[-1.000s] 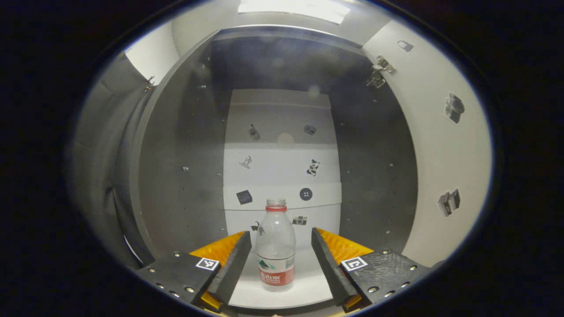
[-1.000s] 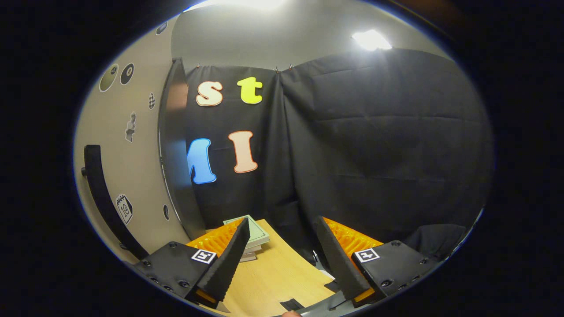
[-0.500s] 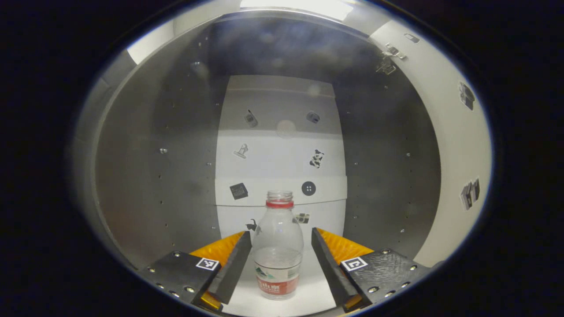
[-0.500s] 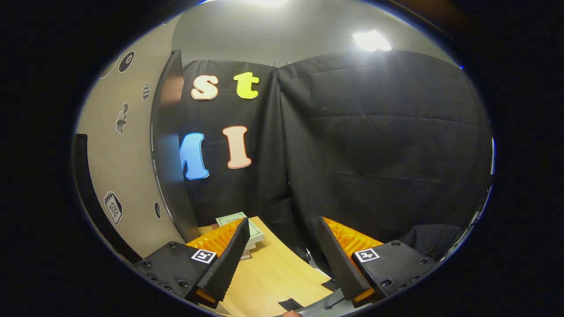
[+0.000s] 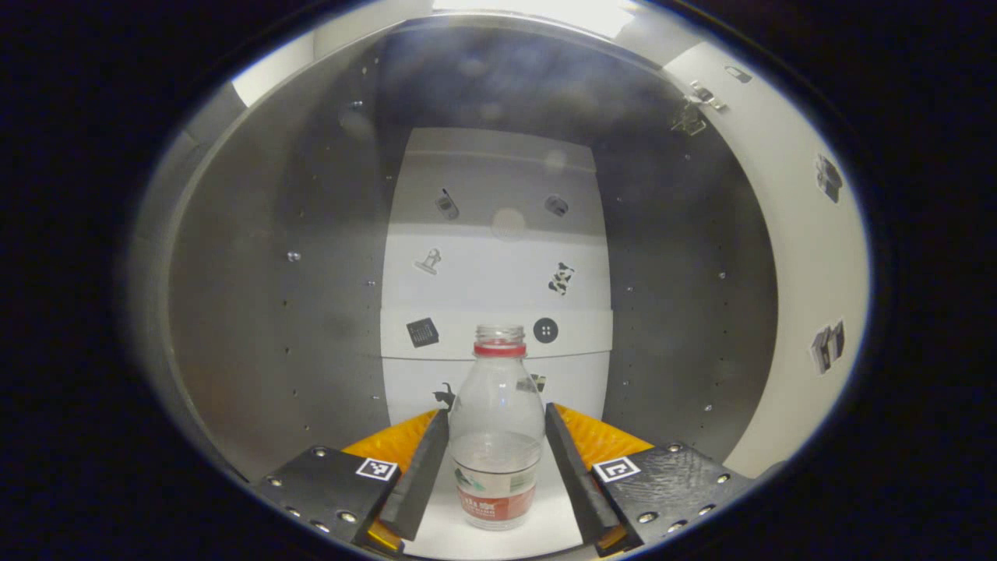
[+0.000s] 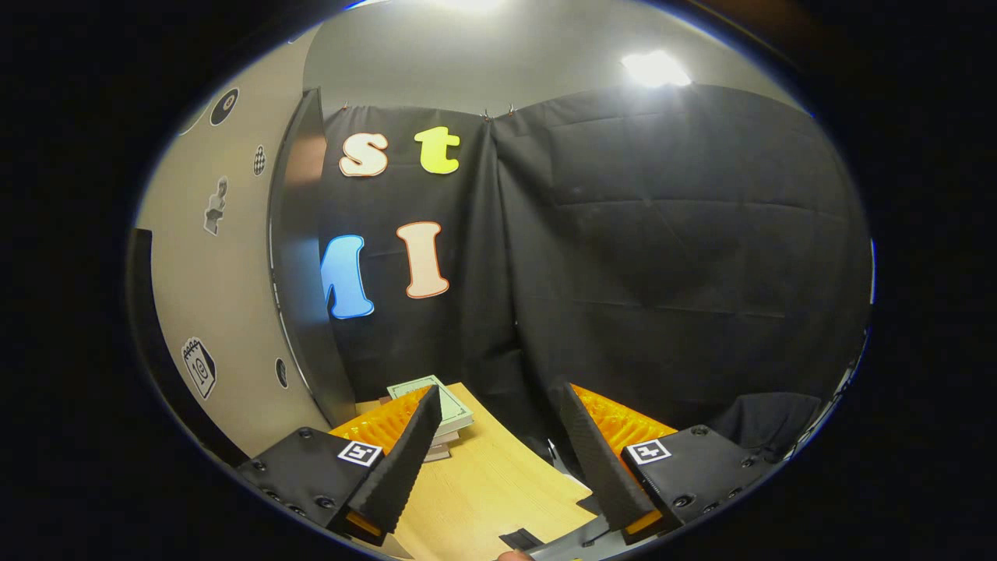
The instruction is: Open the cabinet door with the right hand, grasp the bottle in the cabinet with the left hand and place it on the coaster, then close the cabinet door with the right hand.
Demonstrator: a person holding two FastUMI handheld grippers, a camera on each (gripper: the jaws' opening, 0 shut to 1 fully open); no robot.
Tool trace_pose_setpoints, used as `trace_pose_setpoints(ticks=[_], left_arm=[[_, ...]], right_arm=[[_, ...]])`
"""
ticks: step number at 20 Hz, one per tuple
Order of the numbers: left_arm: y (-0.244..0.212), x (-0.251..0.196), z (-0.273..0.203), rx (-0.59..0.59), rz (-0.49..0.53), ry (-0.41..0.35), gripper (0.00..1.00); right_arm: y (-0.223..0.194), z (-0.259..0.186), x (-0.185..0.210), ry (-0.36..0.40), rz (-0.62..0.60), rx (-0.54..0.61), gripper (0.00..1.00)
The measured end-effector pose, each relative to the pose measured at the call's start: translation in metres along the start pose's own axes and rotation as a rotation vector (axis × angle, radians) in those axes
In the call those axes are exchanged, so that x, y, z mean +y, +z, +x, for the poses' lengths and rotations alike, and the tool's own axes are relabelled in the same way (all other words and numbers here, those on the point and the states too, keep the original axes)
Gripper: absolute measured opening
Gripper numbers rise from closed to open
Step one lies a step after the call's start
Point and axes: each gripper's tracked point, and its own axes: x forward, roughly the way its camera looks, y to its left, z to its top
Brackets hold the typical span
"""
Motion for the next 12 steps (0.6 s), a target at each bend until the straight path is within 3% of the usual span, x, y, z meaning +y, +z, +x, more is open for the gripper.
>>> trace_pose_setpoints(ticks=[12], left_arm=[[0.033,0.009,-0.098,-0.048,0.020,0.040,0.73]], right_arm=[[-0.004,-0.012,-0.002,0.100,0.014,-0.006,0.98]])
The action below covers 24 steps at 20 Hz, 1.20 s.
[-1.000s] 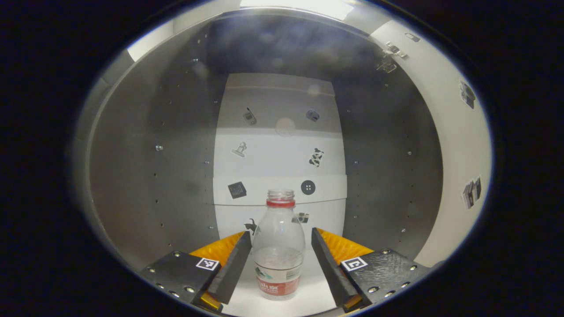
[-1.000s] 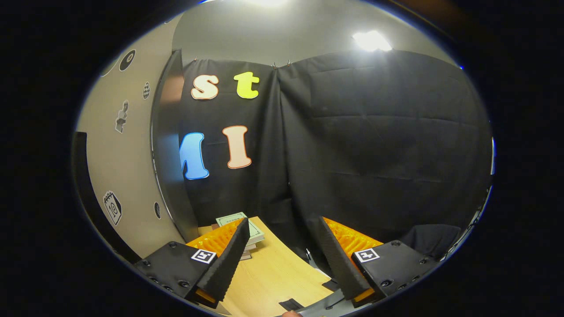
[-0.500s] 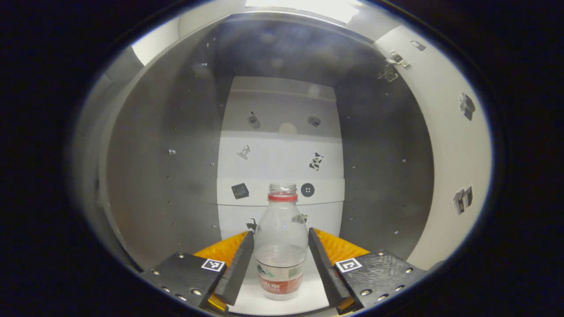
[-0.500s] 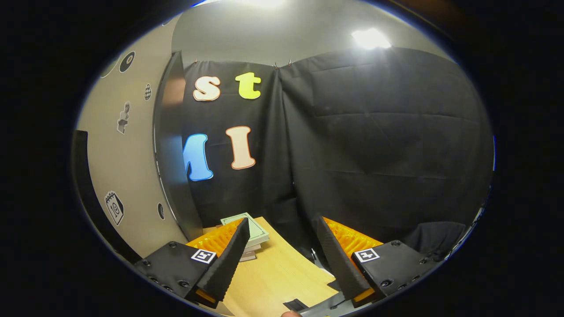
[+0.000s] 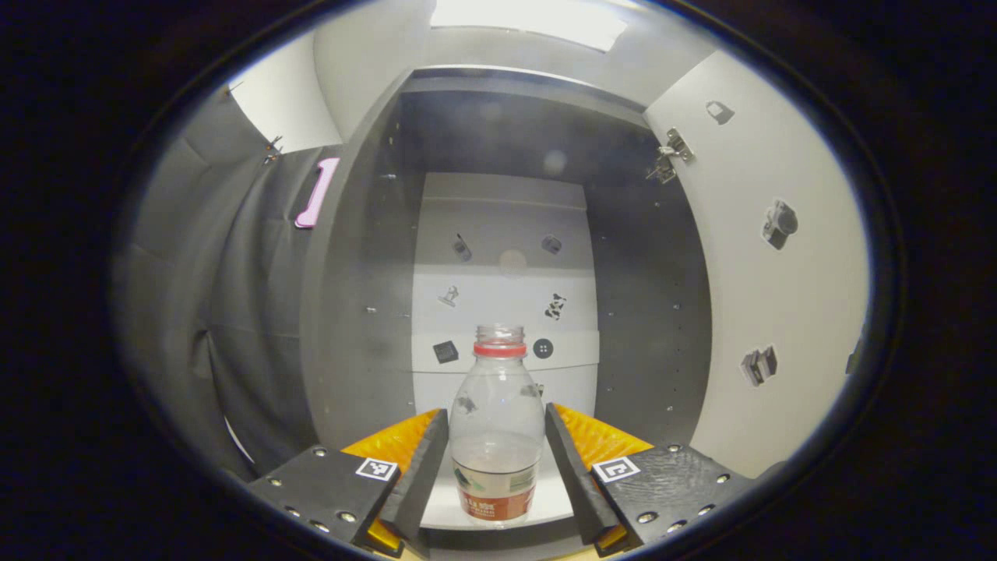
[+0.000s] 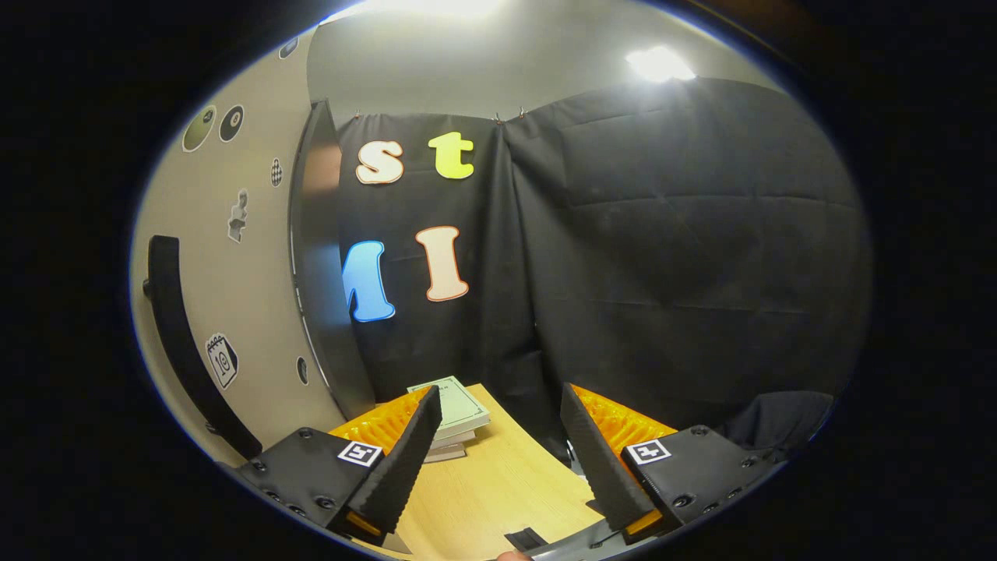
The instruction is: Open the cabinet door with the right hand, grasp the bottle in the cabinet with the left hand and place it on the coaster, then close the cabinet door with the right hand.
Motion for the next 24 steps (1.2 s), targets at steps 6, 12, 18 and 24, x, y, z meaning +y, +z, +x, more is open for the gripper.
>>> trace_pose_setpoints(ticks=[6,12,18,24], left_arm=[[-0.010,0.019,-0.049,0.014,-0.006,0.043,0.73],[-0.034,0.036,-0.094,0.042,-0.010,0.071,0.73],[-0.056,0.048,-0.137,0.055,-0.017,0.083,0.73],[-0.086,0.060,-0.184,0.055,-0.047,0.089,0.73]], right_arm=[[-0.006,-0.007,0.002,0.052,-0.006,0.011,0.98],[-0.010,-0.014,0.010,0.097,-0.026,0.013,0.98],[-0.020,-0.021,0.019,0.129,-0.039,0.024,0.98],[-0.029,-0.029,0.030,0.152,-0.058,0.028,0.98]])
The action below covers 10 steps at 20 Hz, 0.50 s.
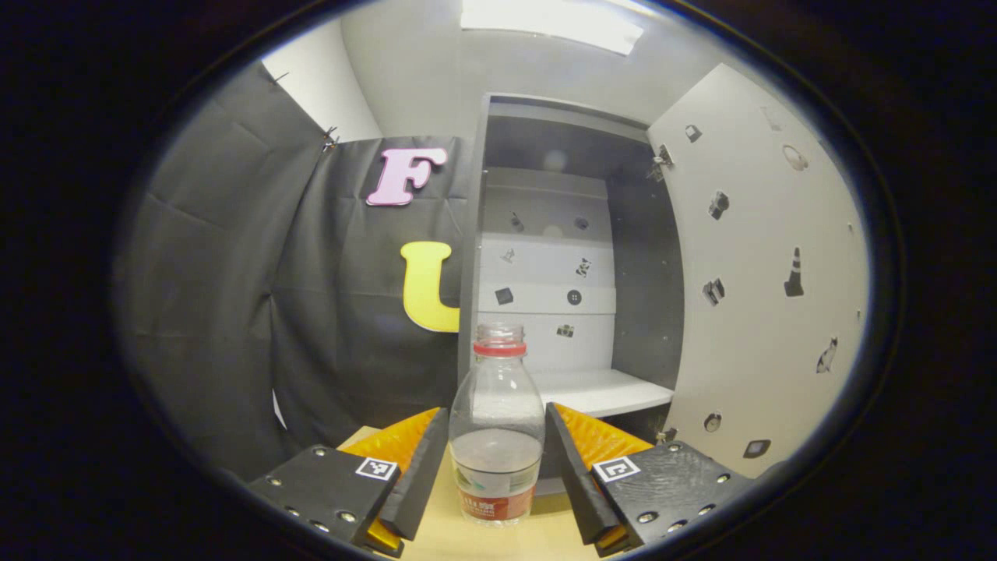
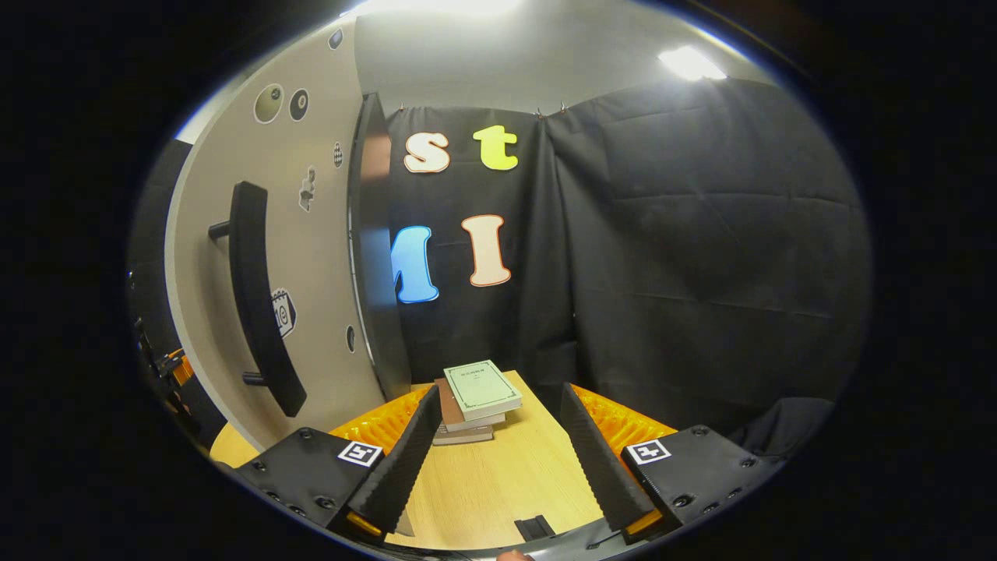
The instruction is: Open the cabinet door with the right hand, grasp the bottle in the cabinet with the left hand and place it on the coaster, then close the cabinet door with the right hand.
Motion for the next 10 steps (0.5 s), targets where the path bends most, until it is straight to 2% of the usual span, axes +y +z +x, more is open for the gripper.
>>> trace_pose_setpoints(ticks=[10], left_arm=[[-0.075,0.023,-0.061,0.052,-0.048,0.002,0.74]], right_arm=[[-0.019,-0.005,0.018,0.017,-0.017,0.013,0.98]])
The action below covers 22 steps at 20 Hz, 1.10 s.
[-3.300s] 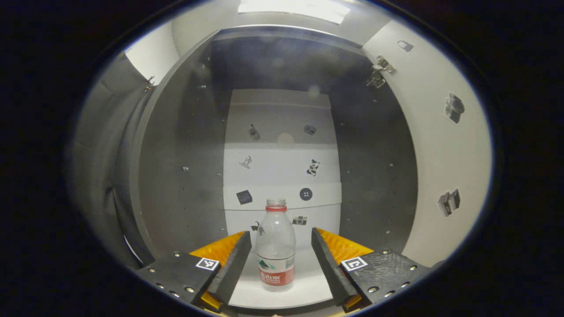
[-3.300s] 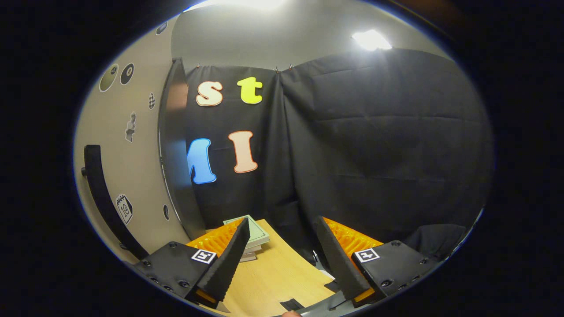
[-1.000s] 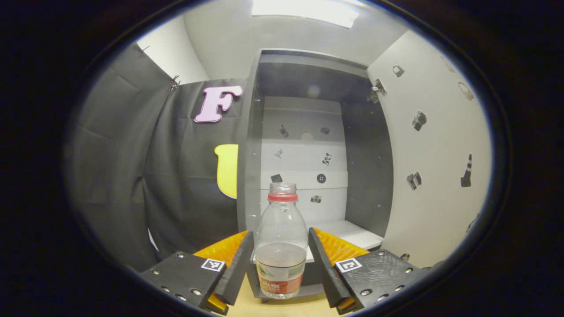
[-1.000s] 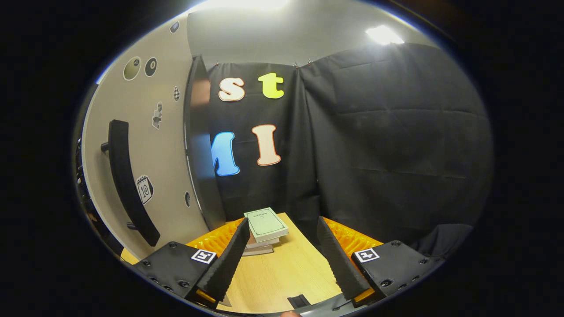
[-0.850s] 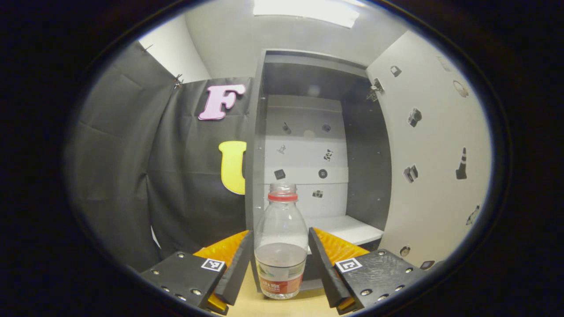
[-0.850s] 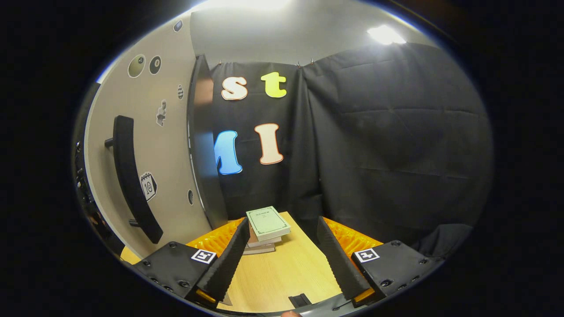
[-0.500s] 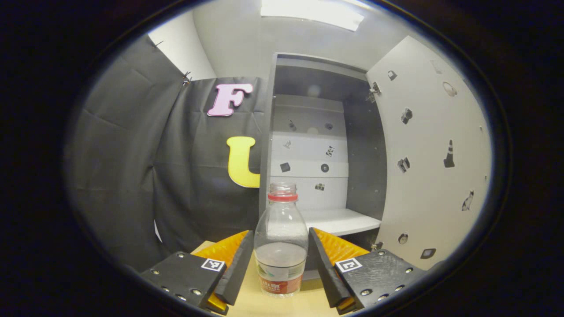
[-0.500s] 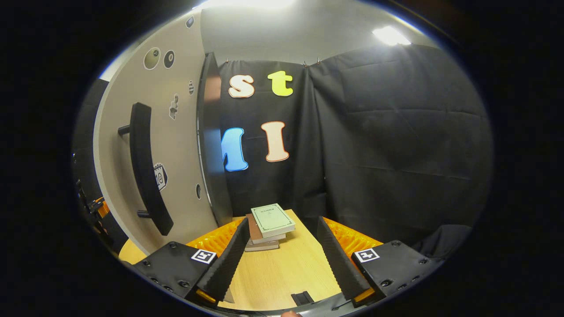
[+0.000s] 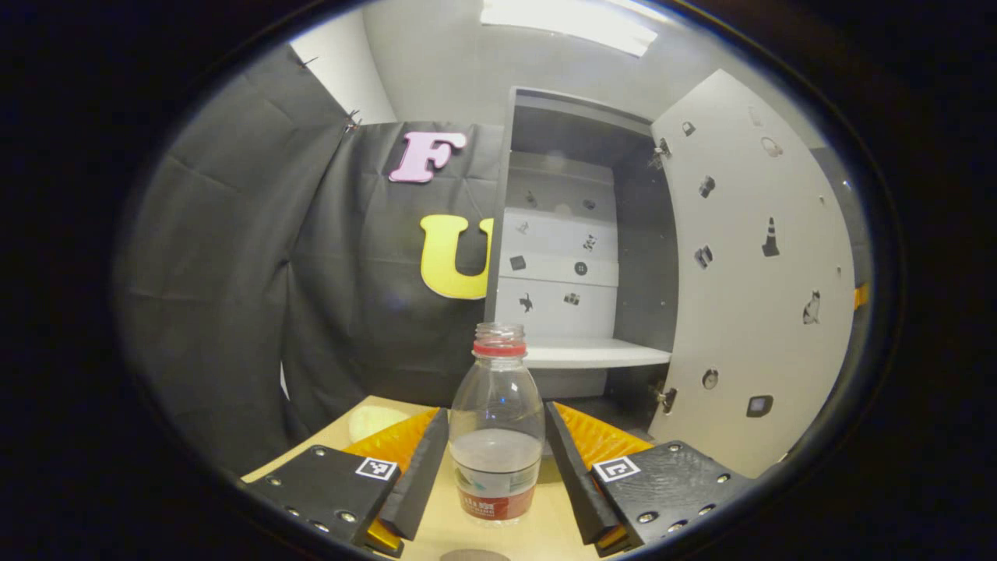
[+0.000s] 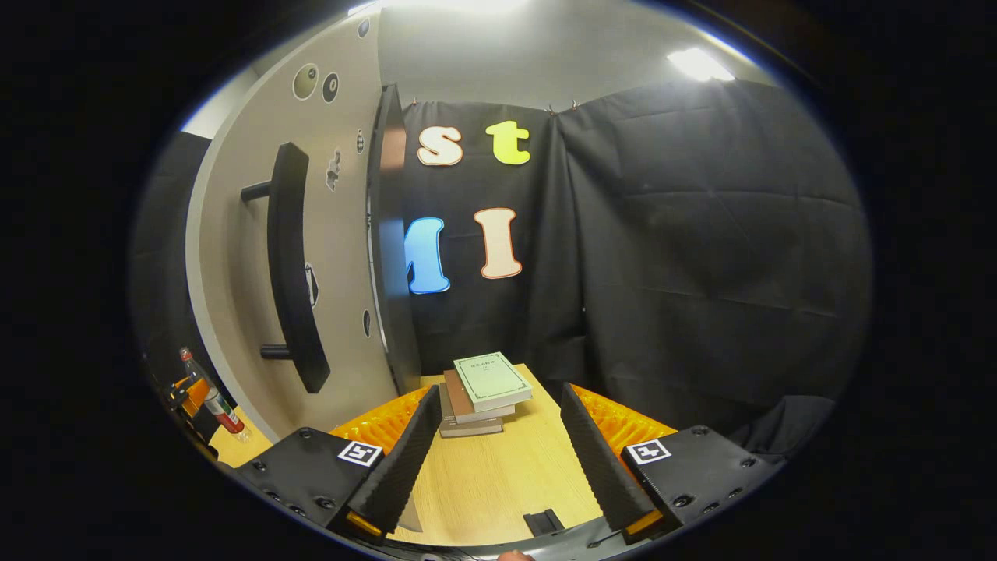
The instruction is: Open the cabinet door with the right hand, grasp the bottle in the cabinet with the left hand and place it on the coaster, then close the cabinet door with the right hand.
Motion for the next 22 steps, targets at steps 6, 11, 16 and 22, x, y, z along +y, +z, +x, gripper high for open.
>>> trace_pose_setpoints(ticks=[6,11,16,22], left_arm=[[-0.041,0.007,-0.015,0.025,-0.040,-0.009,0.76],[-0.083,0.020,-0.022,0.065,-0.061,0.011,0.76],[-0.120,0.028,-0.031,0.111,-0.087,0.032,0.76],[-0.142,0.019,-0.040,0.120,-0.049,0.030,0.79]], right_arm=[[-0.006,-0.002,0.004,-0.009,-0.015,0.007,0.98],[-0.017,0.000,0.006,-0.020,-0.053,0.031,0.98],[-0.032,0.005,0.010,-0.023,-0.084,0.068,0.98],[-0.038,0.004,0.007,-0.022,-0.104,0.083,0.99]])
